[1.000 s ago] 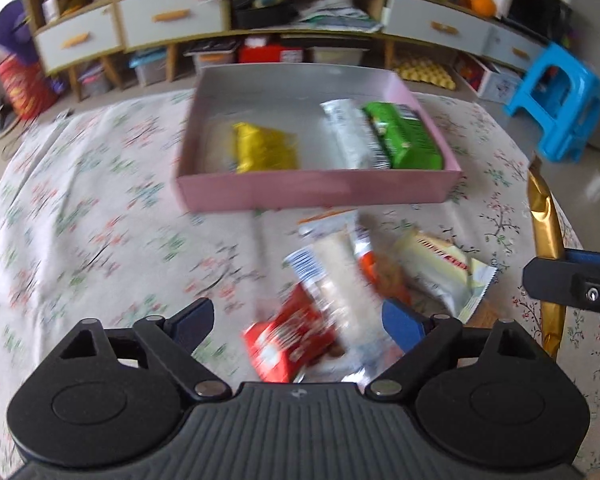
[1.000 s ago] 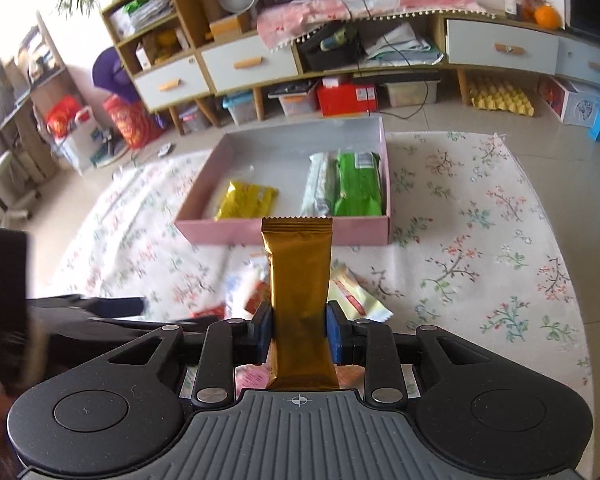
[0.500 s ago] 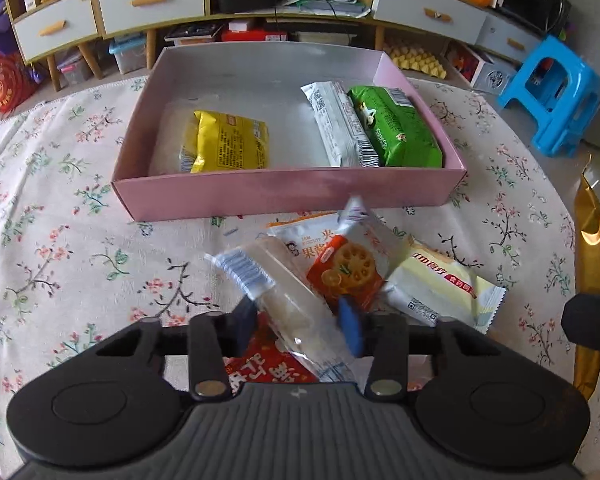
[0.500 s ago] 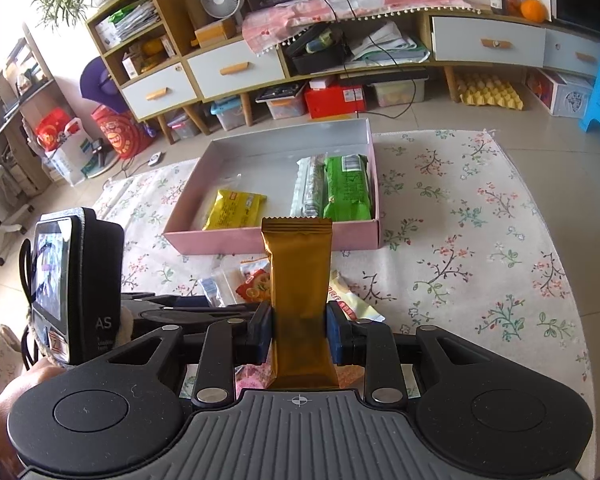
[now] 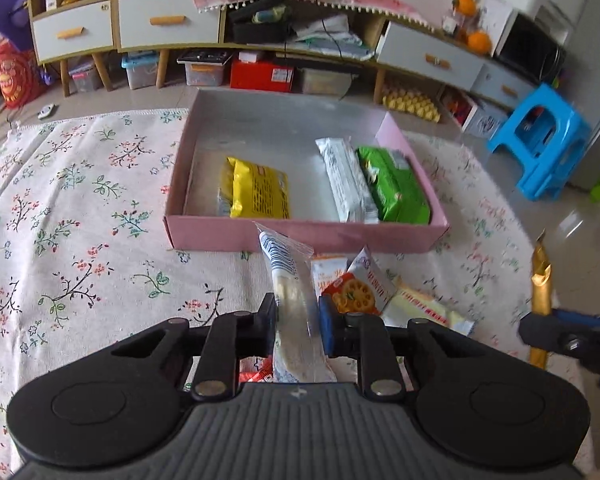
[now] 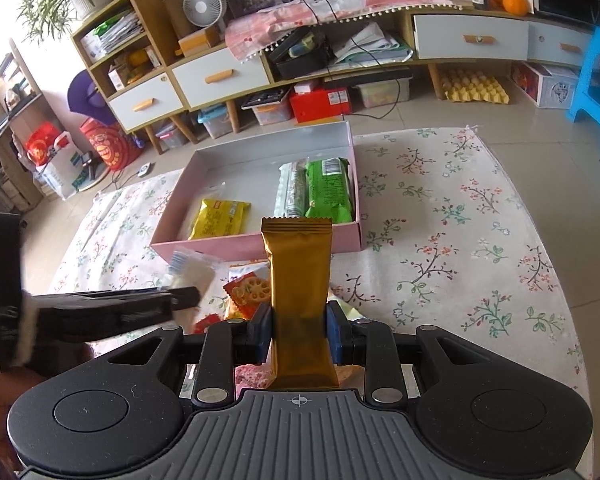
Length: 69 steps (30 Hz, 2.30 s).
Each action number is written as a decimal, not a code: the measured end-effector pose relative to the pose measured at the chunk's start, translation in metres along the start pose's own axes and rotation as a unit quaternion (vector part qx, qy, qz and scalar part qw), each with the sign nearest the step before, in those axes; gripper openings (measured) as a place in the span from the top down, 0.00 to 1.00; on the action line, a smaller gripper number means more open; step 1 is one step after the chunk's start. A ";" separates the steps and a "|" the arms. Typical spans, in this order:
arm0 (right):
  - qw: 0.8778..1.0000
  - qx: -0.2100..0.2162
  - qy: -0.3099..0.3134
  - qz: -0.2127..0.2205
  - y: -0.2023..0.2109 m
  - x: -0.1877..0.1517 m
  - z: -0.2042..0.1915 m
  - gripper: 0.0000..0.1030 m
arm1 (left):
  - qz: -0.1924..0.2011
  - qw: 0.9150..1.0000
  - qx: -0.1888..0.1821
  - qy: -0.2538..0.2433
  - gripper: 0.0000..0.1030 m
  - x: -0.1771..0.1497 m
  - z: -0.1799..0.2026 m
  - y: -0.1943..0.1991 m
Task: Organize snacks
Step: 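Lower the gold bar and clear roll into the box and open both grippers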
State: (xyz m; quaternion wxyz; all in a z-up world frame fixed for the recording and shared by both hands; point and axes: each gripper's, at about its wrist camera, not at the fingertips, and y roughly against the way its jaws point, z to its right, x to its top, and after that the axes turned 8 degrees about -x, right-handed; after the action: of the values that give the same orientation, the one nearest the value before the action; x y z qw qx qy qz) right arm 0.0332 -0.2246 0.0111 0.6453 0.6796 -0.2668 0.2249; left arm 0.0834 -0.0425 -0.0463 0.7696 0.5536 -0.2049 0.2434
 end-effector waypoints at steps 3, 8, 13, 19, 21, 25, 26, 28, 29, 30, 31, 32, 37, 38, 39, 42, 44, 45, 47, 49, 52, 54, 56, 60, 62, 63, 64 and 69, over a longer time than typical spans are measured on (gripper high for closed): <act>1.000 -0.001 -0.005 0.001 0.000 0.001 0.002 0.74 | 0.018 0.999 -0.030 0.018 0.81 0.006 -0.011 0.013; 1.000 0.000 -0.015 0.005 0.002 0.003 0.004 0.74 | 0.052 0.992 -0.114 0.035 0.81 0.009 -0.029 0.029; 0.999 0.007 -0.030 0.013 0.006 0.004 0.008 0.74 | 0.092 0.982 -0.164 0.032 0.81 0.007 -0.038 0.044; 0.999 -0.013 -0.051 0.016 0.003 0.007 0.012 0.74 | 0.122 0.982 -0.128 0.067 0.81 0.017 -0.056 0.048; 0.998 -0.024 -0.059 0.013 0.000 0.009 0.014 0.74 | 0.127 0.983 -0.114 0.072 0.81 0.022 -0.058 0.045; 0.997 -0.037 -0.064 0.004 -0.012 0.016 0.016 0.74 | 0.128 0.983 -0.102 0.077 0.81 0.031 -0.057 0.036; 0.997 -0.038 -0.064 0.001 -0.016 0.019 0.015 0.74 | 0.128 0.984 -0.100 0.078 0.81 0.032 -0.058 0.035; 0.997 -0.041 -0.060 -0.003 -0.026 0.025 0.012 0.74 | 0.131 0.984 -0.095 0.074 0.81 0.038 -0.054 0.028; 0.998 -0.043 -0.055 -0.003 -0.031 0.029 0.010 0.74 | 0.133 0.984 -0.093 0.069 0.81 0.042 -0.051 0.024; 0.998 -0.046 -0.050 -0.004 -0.037 0.033 0.006 0.74 | 0.134 0.985 -0.092 0.065 0.81 0.044 -0.052 0.022; 0.998 -0.046 -0.044 -0.006 -0.043 0.036 0.002 0.74 | 0.134 0.985 -0.090 0.059 0.81 0.046 -0.050 0.018; 0.998 -0.047 -0.040 -0.009 -0.049 0.039 -0.002 0.74 | 0.134 0.985 -0.089 0.054 0.81 0.049 -0.048 0.014; 0.998 -0.033 -0.045 -0.020 -0.079 0.061 -0.022 0.74 | 0.133 0.987 -0.075 0.041 0.81 0.063 -0.044 -0.006; 0.998 -0.029 -0.044 -0.019 -0.084 0.067 -0.026 0.74 | 0.133 0.987 -0.076 0.044 0.81 0.066 -0.044 -0.010; 0.999 -0.020 -0.047 -0.017 -0.090 0.073 -0.031 0.74 | 0.132 0.987 -0.077 0.045 0.81 0.069 -0.044 -0.014; 0.999 0.006 -0.039 -0.012 -0.107 0.087 -0.046 0.74 | 0.130 0.990 -0.055 0.028 0.81 0.071 -0.042 -0.022; 1.000 0.010 -0.020 -0.006 -0.118 0.092 -0.057 0.74 | 0.122 0.991 -0.052 0.034 0.81 0.072 -0.046 -0.030; 1.000 0.014 -0.011 -0.004 -0.124 0.093 -0.062 0.74 | 0.115 0.991 -0.054 0.038 0.81 0.072 -0.048 -0.034; 1.000 0.020 -0.005 -0.005 -0.133 0.096 -0.069 0.74 | 0.112 0.992 -0.053 0.038 0.82 0.072 -0.047 -0.039; 1.000 0.010 -0.010 -0.003 -0.140 0.099 -0.070 0.74 | 0.110 0.992 -0.051 0.037 0.82 0.072 -0.047 -0.042; 0.999 0.030 -0.037 -0.007 -0.149 0.100 -0.063 0.73 | 0.106 0.991 -0.054 0.057 0.83 0.070 -0.053 -0.046; 0.998 0.040 -0.048 -0.015 -0.156 0.097 -0.060 0.70 | 0.097 0.992 -0.053 0.064 0.82 0.070 -0.054 -0.049; 0.998 0.026 -0.044 -0.022 -0.159 0.094 -0.058 0.69 | 0.093 0.992 -0.054 0.059 0.71 0.069 -0.054 -0.047; 0.999 0.027 -0.044 -0.001 -0.144 0.097 -0.055 0.59 | 0.121 0.987 -0.066 0.081 0.50 0.071 -0.058 -0.031; 0.998 0.036 -0.055 0.008 -0.136 0.100 -0.053 0.56 | 0.127 0.985 -0.074 0.093 0.53 0.071 -0.060 -0.023; 0.998 0.036 -0.057 0.009 -0.131 0.101 -0.052 0.56 | 0.129 0.984 -0.076 0.097 0.54 0.071 -0.060 -0.021; 0.998 0.036 -0.059 0.009 -0.128 0.102 -0.051 0.56 | 0.132 0.983 -0.077 0.099 0.55 0.071 -0.061 -0.017; 0.997 0.015 -0.075 -0.007 -0.108 0.099 -0.042 0.53 | 0.146 0.982 -0.060 0.107 0.54 0.071 -0.063 0.009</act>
State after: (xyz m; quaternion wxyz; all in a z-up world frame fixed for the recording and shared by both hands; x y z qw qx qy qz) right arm 0.1802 -0.1871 -0.0040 0.6146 0.7059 -0.3069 0.1727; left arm 0.1381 0.0305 -0.0173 0.7749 0.4414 -0.2141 0.3985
